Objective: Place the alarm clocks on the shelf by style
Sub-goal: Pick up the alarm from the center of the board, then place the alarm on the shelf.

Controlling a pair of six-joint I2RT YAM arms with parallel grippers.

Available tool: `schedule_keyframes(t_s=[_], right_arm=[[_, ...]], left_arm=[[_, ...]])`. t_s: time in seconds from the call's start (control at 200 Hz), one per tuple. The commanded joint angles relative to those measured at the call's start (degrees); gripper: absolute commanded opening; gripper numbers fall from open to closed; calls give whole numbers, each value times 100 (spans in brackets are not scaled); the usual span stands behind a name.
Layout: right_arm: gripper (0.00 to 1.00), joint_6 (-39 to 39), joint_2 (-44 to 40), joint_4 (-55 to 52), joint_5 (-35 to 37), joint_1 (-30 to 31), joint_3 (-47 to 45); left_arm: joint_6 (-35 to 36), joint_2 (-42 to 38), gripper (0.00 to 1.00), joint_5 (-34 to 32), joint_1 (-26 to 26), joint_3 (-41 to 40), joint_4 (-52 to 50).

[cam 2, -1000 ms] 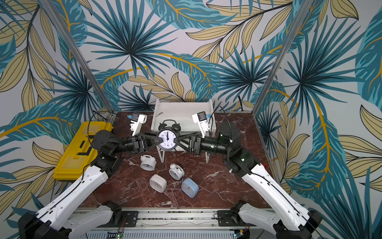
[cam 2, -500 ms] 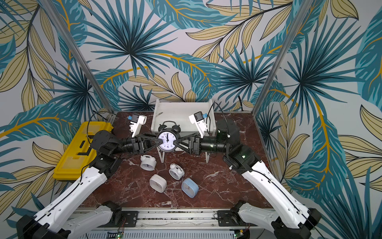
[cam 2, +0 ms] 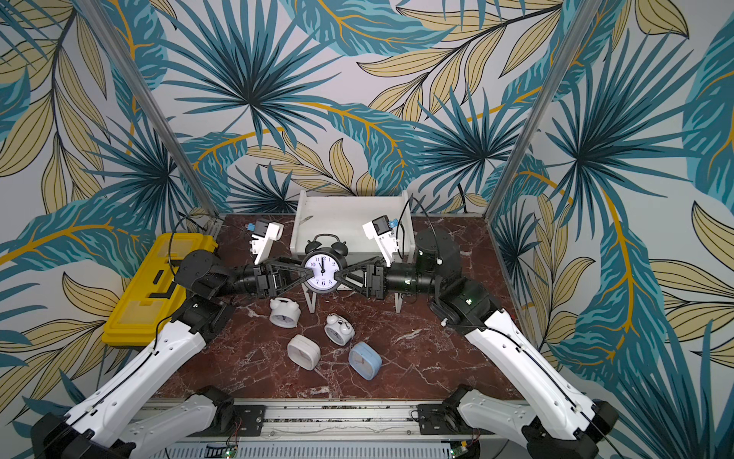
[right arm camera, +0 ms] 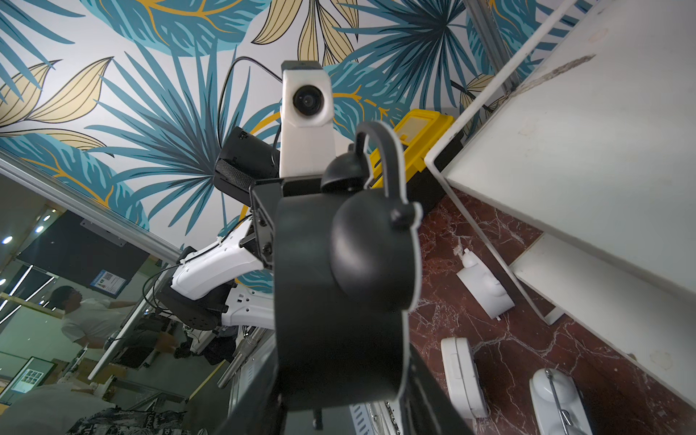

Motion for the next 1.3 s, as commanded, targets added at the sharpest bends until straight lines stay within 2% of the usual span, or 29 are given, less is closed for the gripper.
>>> schedule_keyframes(t_s=[0.0, 0.06, 0.205, 0.376, 0.441, 0.491, 0.586, 0.631, 0.801, 1.002, 1.202, 1.292], right_arm=[[24, -378, -85, -298, 63, -6, 254], [23, -718, -33, -680, 245, -4, 509], [21, -1562, 397, -1518, 702, -71, 1410], [20, -2376, 1358, -2152, 1044, -208, 2631], [20, -2702, 1738, -2291, 1229, -227, 3074], [20, -2928, 2043, -2338, 1347, -230, 3375], [19, -3184, 2606, -2338, 1425, -291, 3908], [19, -3253, 2840, -2309, 1428, -331, 4120], [19, -3340, 3504, -2030, 1440, -439, 4544], [18, -3440, 3800, -1646, 1661, -526, 4551], [17, -3700, 3872, -1207, 1582, -617, 4267], [18, -3717, 3974, -1173, 1274, -727, 4247]], left_arm=[[322, -144, 81, -172, 24, 8, -171], [465, -176, 89, -269, 19, 56, -346], [1218, -425, 93, -932, 46, 302, -1356], [1756, -1002, 95, -2480, 134, 304, -2584], [1678, -1334, 95, -3214, 157, 142, -2889], [1337, -1593, 92, -3586, 177, -85, -2940], [612, -2056, 88, -3308, 176, -754, -2158], [482, -2216, 87, -3296, 180, -916, -2184], [648, -2588, 83, -3480, 181, -989, -2933], [690, -2547, 82, -3464, 179, -1002, -2852], [641, -2363, 81, -3352, 174, -1129, -2546], [655, -2246, 81, -3309, 178, -1139, -2482]])
